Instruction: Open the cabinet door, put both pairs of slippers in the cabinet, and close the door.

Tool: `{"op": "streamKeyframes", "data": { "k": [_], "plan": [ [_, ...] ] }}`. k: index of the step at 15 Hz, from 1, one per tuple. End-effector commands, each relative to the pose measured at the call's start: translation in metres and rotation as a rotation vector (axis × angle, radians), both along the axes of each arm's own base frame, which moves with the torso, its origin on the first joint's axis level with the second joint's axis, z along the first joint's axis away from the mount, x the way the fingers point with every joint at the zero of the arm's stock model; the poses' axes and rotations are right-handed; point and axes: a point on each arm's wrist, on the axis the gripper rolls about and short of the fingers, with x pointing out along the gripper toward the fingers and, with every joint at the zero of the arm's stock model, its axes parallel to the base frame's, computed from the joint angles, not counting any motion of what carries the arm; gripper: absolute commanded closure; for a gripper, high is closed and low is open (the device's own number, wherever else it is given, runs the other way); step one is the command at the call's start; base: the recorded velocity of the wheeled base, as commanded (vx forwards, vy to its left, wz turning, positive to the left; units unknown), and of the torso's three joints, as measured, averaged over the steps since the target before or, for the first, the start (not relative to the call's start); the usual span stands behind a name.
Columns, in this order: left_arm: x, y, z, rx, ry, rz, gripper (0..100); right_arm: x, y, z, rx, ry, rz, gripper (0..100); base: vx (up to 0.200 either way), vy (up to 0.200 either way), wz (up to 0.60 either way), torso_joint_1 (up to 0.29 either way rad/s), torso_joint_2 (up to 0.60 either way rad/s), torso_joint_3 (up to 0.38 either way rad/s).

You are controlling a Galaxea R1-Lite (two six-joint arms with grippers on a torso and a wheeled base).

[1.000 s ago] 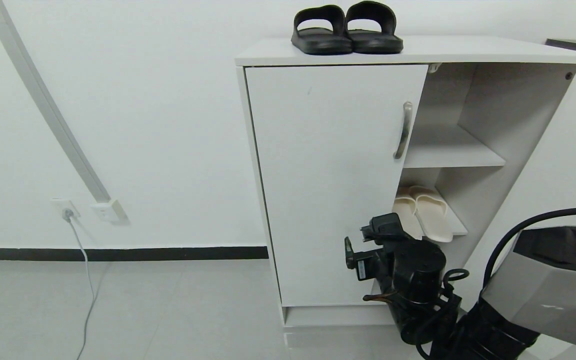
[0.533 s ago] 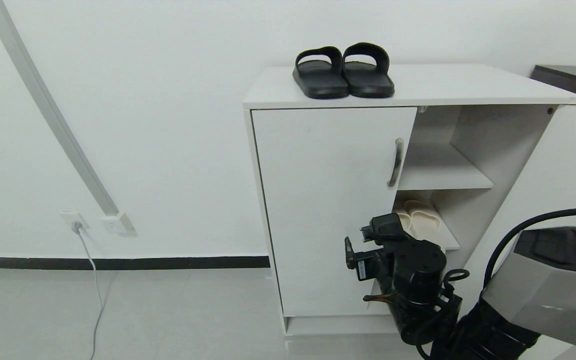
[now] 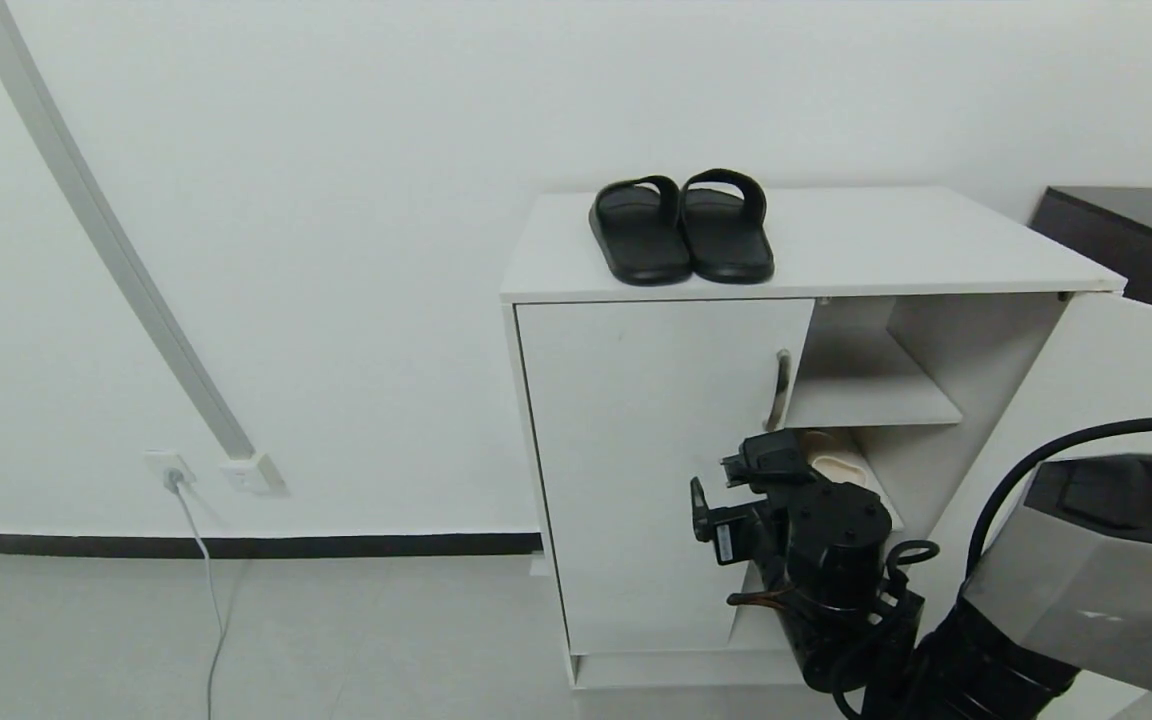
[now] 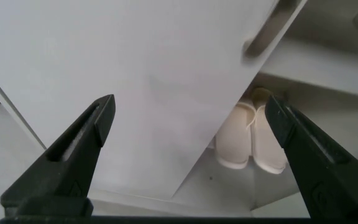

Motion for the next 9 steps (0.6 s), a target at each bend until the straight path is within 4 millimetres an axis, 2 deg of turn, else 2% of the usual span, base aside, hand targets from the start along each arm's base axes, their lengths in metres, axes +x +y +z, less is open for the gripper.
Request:
{"op": "streamKeyframes", "data": {
  "k": [1,9],
  "plan": [
    [0.0,0.0,-0.0001,0.0,0.001,0.0,100,0.0001,0.0002,-0.0006,-0.001,0.001,0.0,0,0.0,0.0,0.0,0.163,-0.49,-0.33],
    [0.0,0.0,-0.0001,0.0,0.001,0.0,100,-0.0003,-0.0002,-0.0011,-0.003,0.002,0.0,0,0.0,0.0,0.0,0.198,-0.51,-0.318]
  ]
}}
